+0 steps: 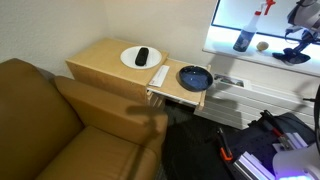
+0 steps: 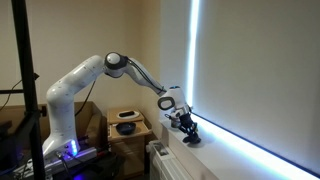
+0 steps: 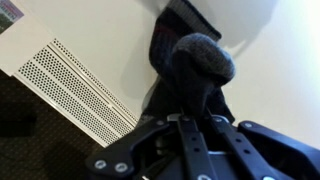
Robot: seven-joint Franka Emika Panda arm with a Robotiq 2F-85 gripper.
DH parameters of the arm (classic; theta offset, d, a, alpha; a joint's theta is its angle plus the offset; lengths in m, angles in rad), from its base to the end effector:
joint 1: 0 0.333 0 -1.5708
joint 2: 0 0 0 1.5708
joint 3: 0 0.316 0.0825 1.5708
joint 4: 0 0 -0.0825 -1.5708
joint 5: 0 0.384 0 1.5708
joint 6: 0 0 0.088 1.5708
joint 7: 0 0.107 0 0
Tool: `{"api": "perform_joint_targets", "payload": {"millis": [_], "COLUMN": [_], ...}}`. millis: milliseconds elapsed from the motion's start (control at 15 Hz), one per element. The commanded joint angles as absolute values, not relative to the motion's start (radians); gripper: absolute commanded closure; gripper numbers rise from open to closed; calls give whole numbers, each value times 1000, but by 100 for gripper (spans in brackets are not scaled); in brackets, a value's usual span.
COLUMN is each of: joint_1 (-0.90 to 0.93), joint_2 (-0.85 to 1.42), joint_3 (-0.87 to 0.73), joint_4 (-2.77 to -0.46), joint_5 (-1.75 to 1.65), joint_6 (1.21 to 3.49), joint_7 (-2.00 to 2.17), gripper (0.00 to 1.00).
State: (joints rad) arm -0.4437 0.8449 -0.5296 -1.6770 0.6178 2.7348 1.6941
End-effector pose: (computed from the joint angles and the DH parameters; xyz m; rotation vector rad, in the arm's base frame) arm 0.4208 -0.5618 0.1970 -0.2452 2.9737 -0.5367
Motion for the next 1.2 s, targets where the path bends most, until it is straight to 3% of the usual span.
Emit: {"api": "perform_joint_targets", "payload": {"millis": [0,133,200,267,333,467,933,1133], "joint_1": [-426,-473,-482,-492,-506,-527,-610,-628], "joint_2": [980,993,995,999,996,985,735,573], "joint_3": [-597,-543,-529,-518,-506,-490,-413,-391], "joint_4": [-1487,-1427,-1407,-1389,-1374,-1364,-1510,-1622], "joint_5": [610,542,514,490,470,435,503,521], "joint_6": [2576,2535,2519,2509,2498,2501,2517,2469], "joint_7": [1963,2085,2131,2172,2205,2249,1944,1738], "gripper": [97,97,91,65,64,52,3,0]}}
